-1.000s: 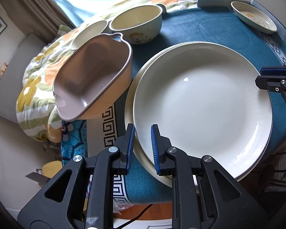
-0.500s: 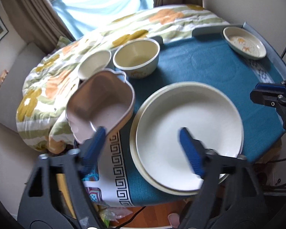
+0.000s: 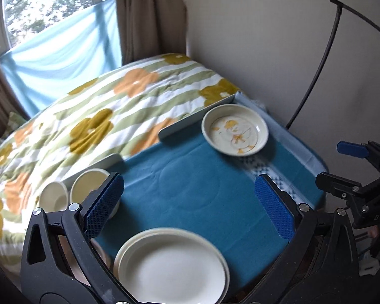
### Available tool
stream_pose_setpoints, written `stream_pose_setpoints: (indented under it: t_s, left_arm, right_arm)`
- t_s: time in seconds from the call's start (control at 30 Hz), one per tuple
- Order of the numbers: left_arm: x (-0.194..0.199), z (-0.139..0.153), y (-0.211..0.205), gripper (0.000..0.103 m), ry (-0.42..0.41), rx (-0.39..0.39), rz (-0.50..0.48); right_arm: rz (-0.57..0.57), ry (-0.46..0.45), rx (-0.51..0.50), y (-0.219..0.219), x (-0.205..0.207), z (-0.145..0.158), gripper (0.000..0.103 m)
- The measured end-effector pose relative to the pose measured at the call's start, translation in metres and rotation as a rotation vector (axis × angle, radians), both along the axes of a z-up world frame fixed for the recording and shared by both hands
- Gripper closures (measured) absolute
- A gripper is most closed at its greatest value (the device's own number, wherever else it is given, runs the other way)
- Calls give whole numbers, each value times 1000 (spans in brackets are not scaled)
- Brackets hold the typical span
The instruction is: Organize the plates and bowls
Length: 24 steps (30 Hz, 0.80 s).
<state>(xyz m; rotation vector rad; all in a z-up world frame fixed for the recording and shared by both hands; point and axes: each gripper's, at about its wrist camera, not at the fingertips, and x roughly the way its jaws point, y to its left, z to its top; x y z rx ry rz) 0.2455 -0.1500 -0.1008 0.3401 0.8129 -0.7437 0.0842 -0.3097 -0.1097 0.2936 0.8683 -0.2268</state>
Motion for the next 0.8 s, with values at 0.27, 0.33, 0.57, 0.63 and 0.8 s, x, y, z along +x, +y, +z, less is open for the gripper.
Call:
stream_pose_setpoints:
  t_s: [0.27,0.33,0.57,0.63,0.8]
  left_arm:
    - [84,-29,-92,1,201,-17,-132]
    - [104,-48,-116,1,258,-10,-164]
    - [153,-134,-170,9,356,105,-191]
    - [163,-156,-178,19,398,129,-191]
    - [177,-185,-190,40,443,166,-196]
  right_arm:
    - [-133,53,150,-73,38,-38,0]
    - [-168,53,201,-90,48,-54,2]
    - [-227,47,370,-128,89,-114,24]
    - [-238,60,393,-134,99,-129,35]
    - [-275,89,432,-145,113,-153,48]
